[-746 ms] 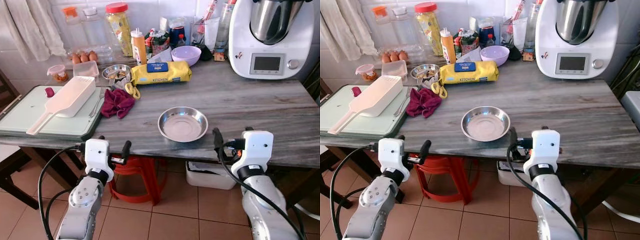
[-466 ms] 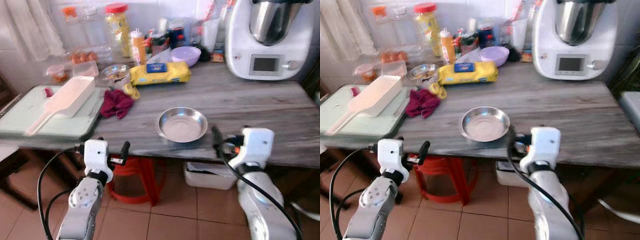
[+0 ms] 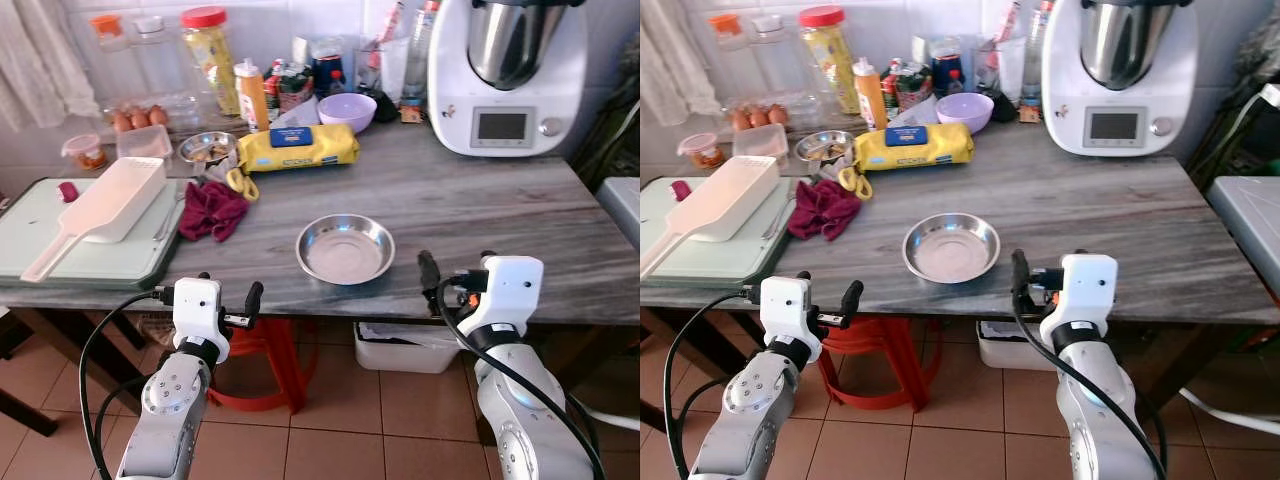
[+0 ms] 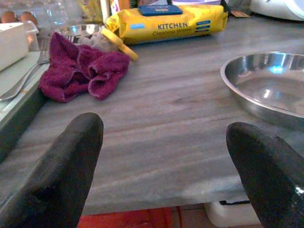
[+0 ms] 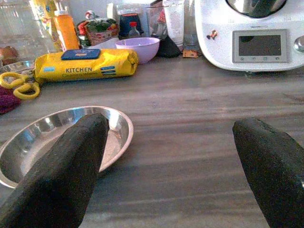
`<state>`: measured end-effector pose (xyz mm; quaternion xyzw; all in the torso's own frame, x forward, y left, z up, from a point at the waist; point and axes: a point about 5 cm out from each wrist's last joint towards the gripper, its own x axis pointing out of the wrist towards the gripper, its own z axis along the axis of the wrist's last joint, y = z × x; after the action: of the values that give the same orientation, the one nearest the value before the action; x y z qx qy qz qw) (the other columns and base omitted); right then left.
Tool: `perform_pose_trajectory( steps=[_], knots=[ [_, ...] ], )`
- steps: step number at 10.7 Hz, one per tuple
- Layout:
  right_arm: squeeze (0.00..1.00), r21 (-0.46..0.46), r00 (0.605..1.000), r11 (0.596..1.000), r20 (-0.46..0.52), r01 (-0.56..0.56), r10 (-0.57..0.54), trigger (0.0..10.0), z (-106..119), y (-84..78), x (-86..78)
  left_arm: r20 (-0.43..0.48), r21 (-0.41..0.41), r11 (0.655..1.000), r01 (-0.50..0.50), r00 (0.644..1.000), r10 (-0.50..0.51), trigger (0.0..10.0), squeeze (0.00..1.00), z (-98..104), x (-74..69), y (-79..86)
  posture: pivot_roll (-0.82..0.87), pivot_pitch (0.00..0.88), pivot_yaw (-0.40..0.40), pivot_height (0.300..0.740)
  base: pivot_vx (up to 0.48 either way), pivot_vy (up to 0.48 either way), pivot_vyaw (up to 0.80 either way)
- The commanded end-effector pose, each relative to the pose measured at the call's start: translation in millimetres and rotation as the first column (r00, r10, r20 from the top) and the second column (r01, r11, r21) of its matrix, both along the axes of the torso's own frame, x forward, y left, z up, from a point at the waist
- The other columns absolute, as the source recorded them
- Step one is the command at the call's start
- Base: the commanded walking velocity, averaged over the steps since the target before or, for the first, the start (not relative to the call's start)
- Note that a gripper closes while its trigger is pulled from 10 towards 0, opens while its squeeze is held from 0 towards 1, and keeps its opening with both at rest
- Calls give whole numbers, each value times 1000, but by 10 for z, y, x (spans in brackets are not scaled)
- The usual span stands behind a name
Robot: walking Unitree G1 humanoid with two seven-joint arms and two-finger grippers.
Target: Setting the table
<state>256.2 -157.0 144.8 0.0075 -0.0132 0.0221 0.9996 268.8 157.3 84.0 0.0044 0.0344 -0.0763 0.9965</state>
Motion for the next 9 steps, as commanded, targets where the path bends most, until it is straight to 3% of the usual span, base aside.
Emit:
perform_pose_trajectory(
  steps=[1,5,9],
  knots=[
    [0,10,1000,1000,-14,6,-6,10000,-23,-6,24,-12,21,1000,-15,1000,15,10000,0,-16,6,43,-48,0,79,740,-259,0,0],
    [0,16,1000,1000,-18,13,-13,10000,-36,-8,43,-13,31,999,-14,1000,15,10000,0,-18,4,51,-44,0,82,740,-280,0,0],
    [0,17,999,999,-18,27,-26,10000,-45,-20,54,-16,35,999,-7,1000,7,10000,0,-24,-3,49,-46,0,84,740,0,0,0]
  ],
)
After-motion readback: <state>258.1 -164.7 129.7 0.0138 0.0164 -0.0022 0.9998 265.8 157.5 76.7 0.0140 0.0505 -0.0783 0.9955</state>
